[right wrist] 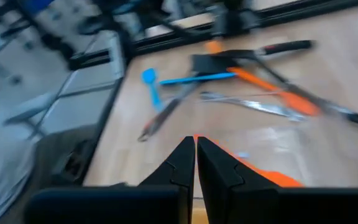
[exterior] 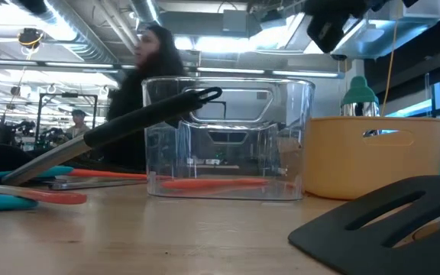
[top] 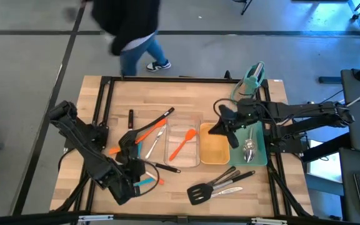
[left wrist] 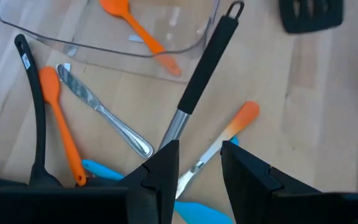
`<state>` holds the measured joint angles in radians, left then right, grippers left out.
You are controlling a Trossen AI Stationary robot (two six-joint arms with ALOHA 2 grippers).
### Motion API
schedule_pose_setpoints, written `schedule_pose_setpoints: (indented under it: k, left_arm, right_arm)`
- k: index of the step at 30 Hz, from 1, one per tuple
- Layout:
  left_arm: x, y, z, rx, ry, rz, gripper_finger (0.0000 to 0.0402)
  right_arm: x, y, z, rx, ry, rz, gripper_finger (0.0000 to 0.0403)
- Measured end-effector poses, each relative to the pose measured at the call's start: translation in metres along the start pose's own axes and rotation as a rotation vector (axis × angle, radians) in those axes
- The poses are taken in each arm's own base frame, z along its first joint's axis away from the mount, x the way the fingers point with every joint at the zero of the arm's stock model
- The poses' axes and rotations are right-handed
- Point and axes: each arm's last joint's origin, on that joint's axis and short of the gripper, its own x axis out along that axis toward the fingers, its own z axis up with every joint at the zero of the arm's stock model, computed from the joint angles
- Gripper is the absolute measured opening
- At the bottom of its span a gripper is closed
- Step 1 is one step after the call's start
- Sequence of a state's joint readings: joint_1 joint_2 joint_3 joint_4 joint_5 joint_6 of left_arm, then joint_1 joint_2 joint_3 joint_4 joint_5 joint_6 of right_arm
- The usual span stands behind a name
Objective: Pick & Place Kitchen Items
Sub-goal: Put the silver table knife into the yellow bin
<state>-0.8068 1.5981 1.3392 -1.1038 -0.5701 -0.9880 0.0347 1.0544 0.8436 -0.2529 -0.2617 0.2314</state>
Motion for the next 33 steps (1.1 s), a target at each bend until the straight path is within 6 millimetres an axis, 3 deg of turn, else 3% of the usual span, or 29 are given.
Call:
schedule_pose_setpoints:
  k: [11,21,27,33]
  left_arm:
    - [0.041,-0.021,-0.011,0.164,0.103,0.089,0.0116]
    - [0.043,-0.021,-0.011,0.157,0.113,0.088,0.0116]
    - [0.046,-0.018,-0.007,0.127,0.129,0.088,0.0116]
    - [0.048,-0.017,-0.005,0.123,0.156,0.072,0.0116]
  right_arm:
    - [0.018,0.023,-0.004,-0.116,0.016,0.153,0.002]
    - [0.042,0.034,-0.017,-0.183,0.091,0.184,0.002]
    - [0.046,0.034,-0.017,-0.214,0.078,0.141,0.002]
    - [0.045,0.047,-0.022,-0.196,0.119,0.309,0.002]
